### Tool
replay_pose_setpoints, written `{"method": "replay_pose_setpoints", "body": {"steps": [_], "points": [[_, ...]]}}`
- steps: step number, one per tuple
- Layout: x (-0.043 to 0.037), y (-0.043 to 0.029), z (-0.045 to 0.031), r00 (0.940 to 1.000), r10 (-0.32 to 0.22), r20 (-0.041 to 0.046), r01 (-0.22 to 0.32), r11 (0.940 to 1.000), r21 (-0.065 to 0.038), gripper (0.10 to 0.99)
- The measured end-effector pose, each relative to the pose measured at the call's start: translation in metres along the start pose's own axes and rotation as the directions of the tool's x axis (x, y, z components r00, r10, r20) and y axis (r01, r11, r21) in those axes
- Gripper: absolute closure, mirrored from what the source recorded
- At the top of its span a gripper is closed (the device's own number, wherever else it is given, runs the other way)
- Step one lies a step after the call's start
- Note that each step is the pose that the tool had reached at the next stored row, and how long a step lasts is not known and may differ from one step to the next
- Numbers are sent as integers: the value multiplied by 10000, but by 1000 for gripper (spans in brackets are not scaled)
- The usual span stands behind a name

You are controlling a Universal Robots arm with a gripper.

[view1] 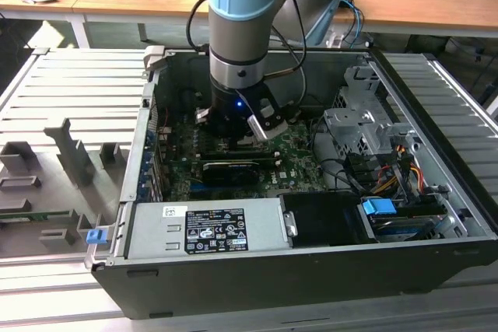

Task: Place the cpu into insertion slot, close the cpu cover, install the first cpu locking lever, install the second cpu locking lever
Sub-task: 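Install the second cpu locking lever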

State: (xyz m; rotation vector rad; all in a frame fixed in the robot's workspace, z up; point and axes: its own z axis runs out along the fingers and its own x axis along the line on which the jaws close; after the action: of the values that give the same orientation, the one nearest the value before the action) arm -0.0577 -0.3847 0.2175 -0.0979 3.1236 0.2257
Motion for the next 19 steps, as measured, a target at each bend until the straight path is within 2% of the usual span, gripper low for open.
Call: {"method": "replay_pose_setpoints", "body": {"steps": [2, 3, 5, 6, 7, 10, 14, 16, 19], "points": [[16, 0, 14, 10000, 0, 10, 0, 9999, -129, 980], [55, -10, 17, 10000, 0, 28, 0, 9996, -295, 980], [93, -25, 17, 10000, 1, 39, 1, 9988, -480, 980], [117, -49, 17, 10000, 0, 48, 3, 9979, -646, 980], [125, -78, 15, 10000, 5, 65, 1, 9961, -881, 980], [133, -152, 12, 10000, 9, 88, 2, 9922, -1245, 980], [159, -216, 22, 9999, 13, 109, 4, 9875, -1573, 980], [162, -221, 33, 9999, 15, 114, 4, 9866, -1634, 980], [167, -227, 58, 9999, 14, 116, 5, 9862, -1656, 980]]}}
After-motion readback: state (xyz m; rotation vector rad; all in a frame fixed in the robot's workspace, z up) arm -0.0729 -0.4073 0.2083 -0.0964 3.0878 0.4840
